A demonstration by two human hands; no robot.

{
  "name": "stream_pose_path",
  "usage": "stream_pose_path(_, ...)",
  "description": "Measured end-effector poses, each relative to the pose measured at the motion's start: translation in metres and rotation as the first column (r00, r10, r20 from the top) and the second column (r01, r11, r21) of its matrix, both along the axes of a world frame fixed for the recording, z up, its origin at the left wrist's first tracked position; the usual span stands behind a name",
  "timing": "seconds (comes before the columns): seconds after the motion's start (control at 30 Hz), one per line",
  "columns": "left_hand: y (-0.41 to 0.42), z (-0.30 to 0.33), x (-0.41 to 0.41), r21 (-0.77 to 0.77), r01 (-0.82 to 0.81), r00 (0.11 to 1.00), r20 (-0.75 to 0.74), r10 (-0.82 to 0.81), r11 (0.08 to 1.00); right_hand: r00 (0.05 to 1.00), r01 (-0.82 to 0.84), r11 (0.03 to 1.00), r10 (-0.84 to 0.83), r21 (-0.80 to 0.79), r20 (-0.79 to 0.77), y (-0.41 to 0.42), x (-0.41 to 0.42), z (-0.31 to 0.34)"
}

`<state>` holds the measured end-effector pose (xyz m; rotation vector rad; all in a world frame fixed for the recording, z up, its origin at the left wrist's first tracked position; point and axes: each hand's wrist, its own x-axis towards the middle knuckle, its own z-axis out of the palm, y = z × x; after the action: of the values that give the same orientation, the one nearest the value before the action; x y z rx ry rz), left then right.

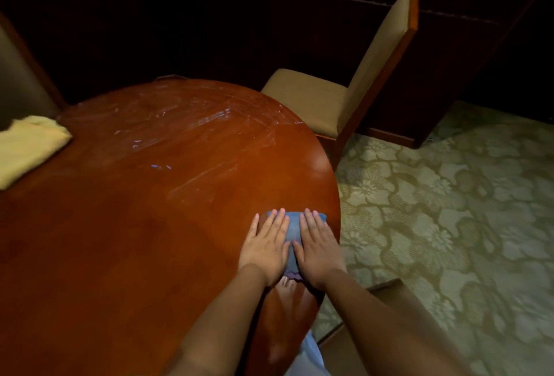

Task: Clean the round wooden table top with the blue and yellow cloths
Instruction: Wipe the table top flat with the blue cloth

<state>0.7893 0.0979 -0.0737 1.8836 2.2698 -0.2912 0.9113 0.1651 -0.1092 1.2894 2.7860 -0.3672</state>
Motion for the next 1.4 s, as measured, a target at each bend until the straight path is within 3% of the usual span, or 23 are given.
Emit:
stream_pose_path(0.37, -0.073, 0.002, -0.017, -0.053, -0.105, 0.994, -0.047, 0.102, 0.993, 0.989, -0.144, 0.989, 0.145, 0.024, -0.032, -0.056, -0.026, 0.006)
stream_pose_path(0.93, -0.087, 0.001, 0.029, -0.053, 0.047, 0.997, -0.057, -0.05, 0.997, 0.998, -0.058, 0.996, 0.059, 0.072, -0.015, -0.075, 0.037, 0.002)
stream_pose_path(1.4, -0.184, 0.001, -0.038, -0.059, -0.276, 0.96, -0.054, 0.273, 0.959, 0.927, -0.375, 0.927, 0.375, 0.027, 0.005, -0.136, -0.061, 0.003)
